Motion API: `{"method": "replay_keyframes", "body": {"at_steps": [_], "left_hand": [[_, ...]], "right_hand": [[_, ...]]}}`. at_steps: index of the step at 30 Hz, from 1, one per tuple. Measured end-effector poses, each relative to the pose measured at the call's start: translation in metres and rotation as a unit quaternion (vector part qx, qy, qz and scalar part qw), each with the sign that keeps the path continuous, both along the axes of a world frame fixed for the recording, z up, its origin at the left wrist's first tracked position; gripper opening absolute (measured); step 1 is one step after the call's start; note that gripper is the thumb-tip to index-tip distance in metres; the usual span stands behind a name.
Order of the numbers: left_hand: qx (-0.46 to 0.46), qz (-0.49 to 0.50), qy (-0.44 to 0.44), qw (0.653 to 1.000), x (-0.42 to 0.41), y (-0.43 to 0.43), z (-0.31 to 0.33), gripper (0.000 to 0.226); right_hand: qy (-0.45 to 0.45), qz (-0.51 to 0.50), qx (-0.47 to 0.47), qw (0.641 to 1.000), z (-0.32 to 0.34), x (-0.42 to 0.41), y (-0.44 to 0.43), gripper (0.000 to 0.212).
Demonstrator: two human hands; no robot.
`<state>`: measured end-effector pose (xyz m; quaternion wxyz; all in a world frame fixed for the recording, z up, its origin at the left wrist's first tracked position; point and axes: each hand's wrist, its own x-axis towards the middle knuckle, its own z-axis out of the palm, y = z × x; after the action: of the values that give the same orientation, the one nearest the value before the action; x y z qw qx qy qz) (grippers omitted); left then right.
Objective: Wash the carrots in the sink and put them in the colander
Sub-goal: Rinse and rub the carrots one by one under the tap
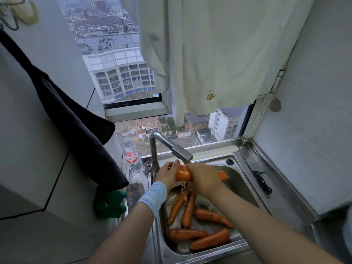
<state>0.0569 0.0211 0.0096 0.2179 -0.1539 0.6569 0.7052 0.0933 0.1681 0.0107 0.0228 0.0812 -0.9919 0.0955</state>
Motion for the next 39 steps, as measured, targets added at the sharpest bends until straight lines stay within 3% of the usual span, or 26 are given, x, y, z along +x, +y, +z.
{"method": "replay_keyframes", "body": {"at_steps": [2,5,9,14,18,20,23,25,28,32,36,39], "left_hand": [[-0.006,-0.058,0.002,0.998,0.0,-0.007,0.002,0.019],[0.056,-0.097,-0.025,0.993,0.002,-0.015,0.0,0.032],[0.143,-0.005,-0.032,0.989,0.006,-0.006,0.003,0.021],[-0.034,0.074,-0.01,0.997,0.003,0.012,0.013,0.02],[-0.146,0.004,0.06,0.987,-0.006,0.009,0.018,0.019],[-0.143,-0.071,0.067,0.985,-0.009,0.003,0.022,0.007],[-0.133,-0.172,0.068,0.974,-0.012,-0.002,0.021,0.03],[-0.181,-0.19,0.097,0.96,-0.011,-0.001,0.026,0.03],[-0.224,-0.165,0.096,0.956,-0.008,0.002,0.028,0.027],[-0.279,-0.172,0.103,0.939,-0.006,-0.001,0.028,0.032],[-0.282,-0.199,0.151,0.926,-0.004,-0.008,0.034,0.031],[-0.359,-0.226,0.234,0.875,0.001,-0.009,0.036,0.031]], "right_hand": [[-0.048,0.004,-0.044,0.998,0.003,-0.002,0.004,0.033],[-0.137,0.002,-0.092,0.986,0.008,-0.005,0.01,0.028],[-0.211,-0.014,-0.212,0.954,0.01,-0.009,0.008,0.027],[-0.149,-0.035,-0.135,0.979,-0.002,-0.013,-0.002,0.039],[-0.084,-0.047,-0.14,0.985,0.0,-0.011,-0.005,0.048],[-0.078,-0.053,-0.152,0.984,0.004,-0.008,0.0,0.04],[-0.132,-0.064,-0.196,0.969,0.01,-0.008,0.009,0.033],[-0.152,-0.058,-0.211,0.964,0.009,-0.01,0.009,0.035],[-0.098,-0.049,-0.154,0.982,0.005,-0.009,0.002,0.051],[-0.002,-0.064,-0.091,0.994,0.002,-0.006,-0.008,0.029],[-0.112,-0.054,-0.17,0.977,0.007,-0.007,-0.006,0.027],[-0.202,-0.03,-0.255,0.945,0.016,-0.01,-0.006,0.013]]}}
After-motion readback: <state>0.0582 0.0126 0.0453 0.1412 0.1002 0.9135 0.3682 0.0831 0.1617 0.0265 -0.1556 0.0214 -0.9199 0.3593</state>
